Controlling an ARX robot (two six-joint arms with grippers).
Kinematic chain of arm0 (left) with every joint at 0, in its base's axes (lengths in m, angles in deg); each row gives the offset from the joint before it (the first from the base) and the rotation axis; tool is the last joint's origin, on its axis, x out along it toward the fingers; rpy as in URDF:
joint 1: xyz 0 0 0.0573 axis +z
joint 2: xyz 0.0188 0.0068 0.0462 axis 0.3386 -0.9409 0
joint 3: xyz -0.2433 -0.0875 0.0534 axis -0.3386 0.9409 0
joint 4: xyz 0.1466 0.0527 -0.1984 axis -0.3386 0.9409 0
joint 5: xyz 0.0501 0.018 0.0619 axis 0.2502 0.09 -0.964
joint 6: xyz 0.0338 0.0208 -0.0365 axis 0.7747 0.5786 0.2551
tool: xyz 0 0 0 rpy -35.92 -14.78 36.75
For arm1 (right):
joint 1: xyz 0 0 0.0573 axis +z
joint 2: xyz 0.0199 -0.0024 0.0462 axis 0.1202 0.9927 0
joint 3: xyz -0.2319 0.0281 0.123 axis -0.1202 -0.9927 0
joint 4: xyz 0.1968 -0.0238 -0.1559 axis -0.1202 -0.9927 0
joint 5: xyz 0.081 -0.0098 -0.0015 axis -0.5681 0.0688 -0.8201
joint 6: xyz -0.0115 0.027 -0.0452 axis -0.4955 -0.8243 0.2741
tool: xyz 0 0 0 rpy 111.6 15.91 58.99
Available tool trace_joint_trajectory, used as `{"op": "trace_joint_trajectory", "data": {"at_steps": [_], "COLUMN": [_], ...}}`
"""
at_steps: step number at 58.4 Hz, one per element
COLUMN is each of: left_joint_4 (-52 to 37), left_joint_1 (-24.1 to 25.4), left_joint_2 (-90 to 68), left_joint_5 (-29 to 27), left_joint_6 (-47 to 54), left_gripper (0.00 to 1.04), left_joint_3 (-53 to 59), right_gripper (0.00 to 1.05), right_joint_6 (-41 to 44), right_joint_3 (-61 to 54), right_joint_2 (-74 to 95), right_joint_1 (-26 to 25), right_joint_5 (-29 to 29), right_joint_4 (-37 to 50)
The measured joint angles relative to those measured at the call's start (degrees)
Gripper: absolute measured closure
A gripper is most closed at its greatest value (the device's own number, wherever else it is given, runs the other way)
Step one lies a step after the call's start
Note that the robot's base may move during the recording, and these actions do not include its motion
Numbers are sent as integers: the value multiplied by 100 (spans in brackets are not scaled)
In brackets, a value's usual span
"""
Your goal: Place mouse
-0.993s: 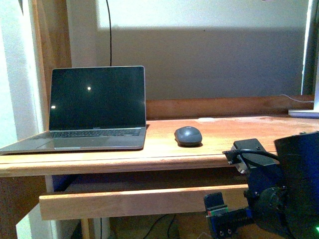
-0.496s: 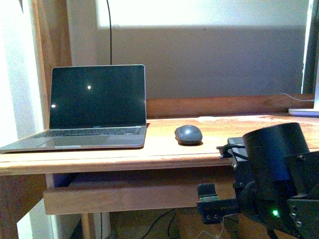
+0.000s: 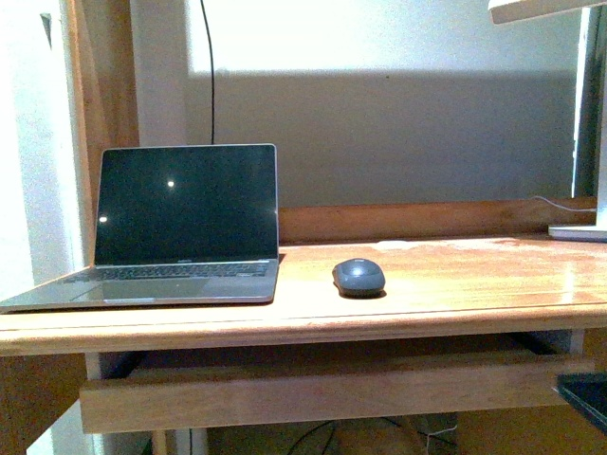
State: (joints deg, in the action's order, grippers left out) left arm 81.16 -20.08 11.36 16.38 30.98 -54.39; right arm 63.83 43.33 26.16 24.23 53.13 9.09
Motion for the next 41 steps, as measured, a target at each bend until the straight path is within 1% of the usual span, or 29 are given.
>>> {"op": "trace_joint_trajectory", "data": {"at_steps": [5, 7, 13, 16, 17, 18, 20, 21, 22, 24, 26, 29, 34, 37, 41], "left_joint_4": [0, 0, 0, 0, 0, 0, 0, 0, 0, 0, 0, 0, 0, 0, 0], "left_joint_1": [0, 0, 0, 0, 0, 0, 0, -2, -2, 0, 0, 0, 0, 0, 0], "left_joint_2": [0, 0, 0, 0, 0, 0, 0, 0, 0, 0, 0, 2, 2, 2, 2], "left_joint_5": [-2, -2, 0, 0, 0, -2, 0, 0, 0, -2, 0, 0, 2, 0, -2], "left_joint_6": [0, 0, 0, 0, 0, 0, 0, 0, 0, 0, 0, 0, 0, 0, 0], "left_gripper": [8, 8, 8, 8, 8, 8, 8, 8, 8, 8, 8, 8, 8, 8, 8], "left_joint_3": [0, 0, 0, 0, 0, 0, 0, 0, 0, 0, 0, 0, 0, 0, 0], "right_gripper": [7, 7, 7, 7, 7, 10, 15, 18, 20, 27, 32, 40, 54, 65, 75], "right_joint_6": [-173, -260, -396, -387, -323, -170, 79, 334, 428, 798, 968, 1193, 1408, 1478, 1513], "right_joint_3": [-382, -490, -715, -765, -782, -824, -859, -879, -892, -964, -1034, -1145, -1272, -1320, -1359], "right_joint_2": [-944, -1287, -2350, -2828, -3025, -3171, -3392, -3510, -3563, -3748, -3884, -4052, -4315, -4474, -4594], "right_joint_1": [203, 315, 804, 1099, 1237, 1414, 1687, 1794, 1812, 1753, 1626, 1362, 922, 629, 345], "right_joint_5": [140, 284, 807, 1172, 1394, 1823, 2424, 2914, 3082, 3700, 3866, 3790, 3351, 3056, 2787], "right_joint_4": [-503, -713, -1403, -1727, -1812, -1797, -1788, -1808, -1823, -1915, -1993, -2118, -2267, -2332, -2393]}}
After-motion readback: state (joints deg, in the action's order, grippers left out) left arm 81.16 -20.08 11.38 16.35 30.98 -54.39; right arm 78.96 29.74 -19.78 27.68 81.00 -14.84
